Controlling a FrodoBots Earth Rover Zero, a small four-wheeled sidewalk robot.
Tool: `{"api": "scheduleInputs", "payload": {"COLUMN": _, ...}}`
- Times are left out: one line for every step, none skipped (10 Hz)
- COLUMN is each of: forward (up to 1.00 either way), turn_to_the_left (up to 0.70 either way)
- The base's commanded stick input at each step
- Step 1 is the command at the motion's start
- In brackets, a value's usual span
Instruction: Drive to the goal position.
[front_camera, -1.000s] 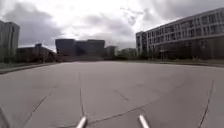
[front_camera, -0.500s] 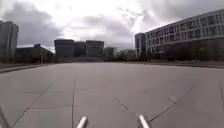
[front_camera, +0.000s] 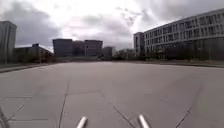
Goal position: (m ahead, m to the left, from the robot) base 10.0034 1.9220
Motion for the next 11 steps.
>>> {"api": "scheduleInputs", "payload": {"forward": 0.70, "turn_to_the_left": 0.01}}
{"api": "scheduleInputs", "payload": {"forward": 0.70, "turn_to_the_left": 0.01}}
{"api": "scheduleInputs", "payload": {"forward": 0.70, "turn_to_the_left": 0.01}}
{"api": "scheduleInputs", "payload": {"forward": 0.70, "turn_to_the_left": 0.01}}
{"api": "scheduleInputs", "payload": {"forward": 0.70, "turn_to_the_left": 0.01}}
{"api": "scheduleInputs", "payload": {"forward": 0.70, "turn_to_the_left": 0.01}}
{"api": "scheduleInputs", "payload": {"forward": 0.70, "turn_to_the_left": 0.01}}
{"api": "scheduleInputs", "payload": {"forward": 0.70, "turn_to_the_left": 0.01}}
{"api": "scheduleInputs", "payload": {"forward": 0.70, "turn_to_the_left": 0.01}}
{"api": "scheduleInputs", "payload": {"forward": 0.70, "turn_to_the_left": 0.01}}
{"api": "scheduleInputs", "payload": {"forward": 0.70, "turn_to_the_left": 0.01}}
